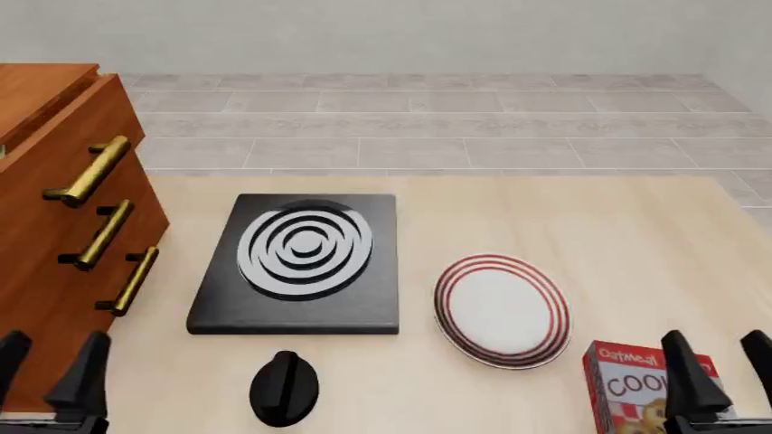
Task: Pick the akita bowl in the top layer of the wooden cabinet and place it on the plate.
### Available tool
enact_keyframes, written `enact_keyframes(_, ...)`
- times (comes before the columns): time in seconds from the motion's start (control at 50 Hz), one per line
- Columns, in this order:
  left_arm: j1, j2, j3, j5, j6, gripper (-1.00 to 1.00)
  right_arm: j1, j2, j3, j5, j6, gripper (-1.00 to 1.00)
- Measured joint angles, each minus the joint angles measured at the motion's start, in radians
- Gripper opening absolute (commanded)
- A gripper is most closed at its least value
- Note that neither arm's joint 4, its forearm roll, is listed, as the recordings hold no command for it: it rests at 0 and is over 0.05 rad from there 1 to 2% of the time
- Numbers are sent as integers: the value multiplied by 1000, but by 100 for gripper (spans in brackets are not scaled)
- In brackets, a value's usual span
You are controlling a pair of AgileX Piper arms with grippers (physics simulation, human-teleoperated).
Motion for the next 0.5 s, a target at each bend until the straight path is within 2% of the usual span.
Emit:
enact_keyframes(0.26, -2, 31, -19, -10, -2, 100, 1, 3, -2, 2, 2, 100)
enact_keyframes(0.5, -13, 78, -83, 1, -5, 100, 3, 3, -5, 8, 2, 100)
